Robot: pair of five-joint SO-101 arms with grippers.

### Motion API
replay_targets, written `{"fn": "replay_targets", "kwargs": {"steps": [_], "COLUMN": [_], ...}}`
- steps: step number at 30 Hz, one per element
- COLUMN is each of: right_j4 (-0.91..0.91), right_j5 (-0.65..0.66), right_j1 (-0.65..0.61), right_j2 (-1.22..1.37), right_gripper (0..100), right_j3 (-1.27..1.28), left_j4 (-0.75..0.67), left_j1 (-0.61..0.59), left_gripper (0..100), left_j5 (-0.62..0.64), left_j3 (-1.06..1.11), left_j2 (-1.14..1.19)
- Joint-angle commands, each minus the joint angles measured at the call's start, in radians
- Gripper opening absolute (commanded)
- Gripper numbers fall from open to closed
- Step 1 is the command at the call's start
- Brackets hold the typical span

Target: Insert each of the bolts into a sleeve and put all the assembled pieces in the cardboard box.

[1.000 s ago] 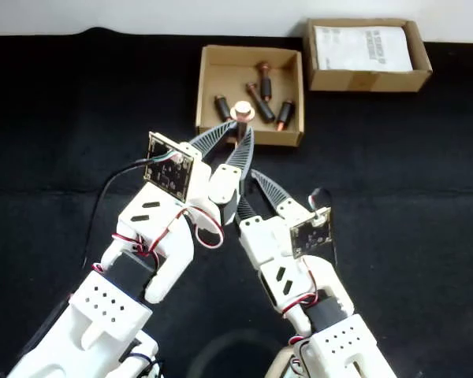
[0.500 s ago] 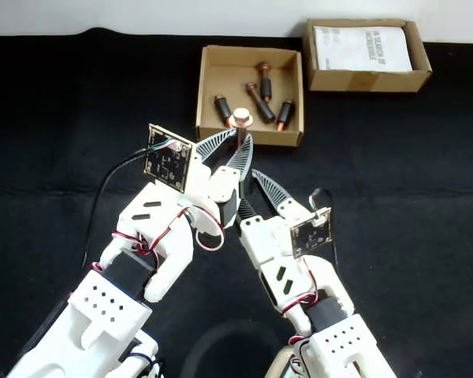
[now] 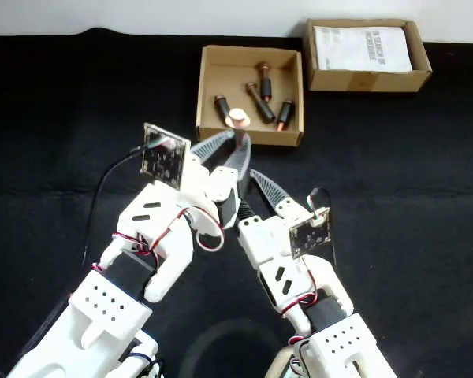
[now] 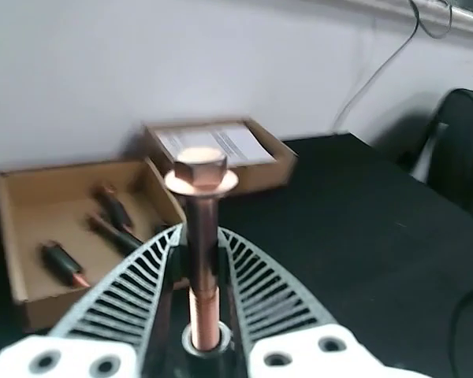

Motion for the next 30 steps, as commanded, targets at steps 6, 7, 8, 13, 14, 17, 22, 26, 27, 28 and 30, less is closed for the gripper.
{"fn": "replay_targets", "kwargs": {"steps": [6, 7, 8, 13, 14, 17, 22, 26, 27, 28, 30], "right_j4": [-0.015, -0.015, -0.015, -0.015, -0.015, -0.015, -0.015, -0.015, -0.015, -0.018, -0.022], "right_j5": [0.011, 0.011, 0.011, 0.011, 0.011, 0.011, 0.011, 0.020, 0.037, 0.052, 0.068], "right_j1": [-0.004, -0.002, -0.001, 0.013, 0.013, 0.013, 0.015, 0.015, 0.015, 0.015, 0.015], "right_j2": [-0.016, -0.016, -0.016, -0.016, -0.016, -0.016, -0.016, -0.015, -0.015, -0.015, -0.013], "right_gripper": [0.7, 0.7, 0.7, 0.7, 0.7, 0.7, 0.7, 0.7, 0.7, 0.7, 0.7], "right_j3": [-0.071, -0.073, -0.073, -0.071, -0.070, -0.071, -0.074, -0.074, -0.074, -0.074, -0.076], "left_j4": [-0.023, -0.023, -0.023, -0.017, -0.015, 0.043, 0.203, 0.365, 0.397, 0.425, 0.483], "left_j1": [-0.010, -0.010, -0.010, -0.012, -0.021, -0.035, -0.030, -0.028, -0.028, -0.028, -0.031], "left_gripper": [1, 1, 1, 1, 1, 1, 11, 22, 22, 22, 22], "left_j5": [0.011, 0.011, 0.011, 0.008, 0.008, 0.008, 0.011, 0.011, 0.009, 0.008, 0.008], "left_j3": [-0.012, -0.012, -0.012, -0.007, -0.007, -0.021, -0.033, -0.033, -0.033, -0.033, -0.033], "left_j2": [0.068, 0.068, 0.070, 0.068, 0.068, 0.067, 0.013, -0.062, -0.081, -0.096, -0.133]}}
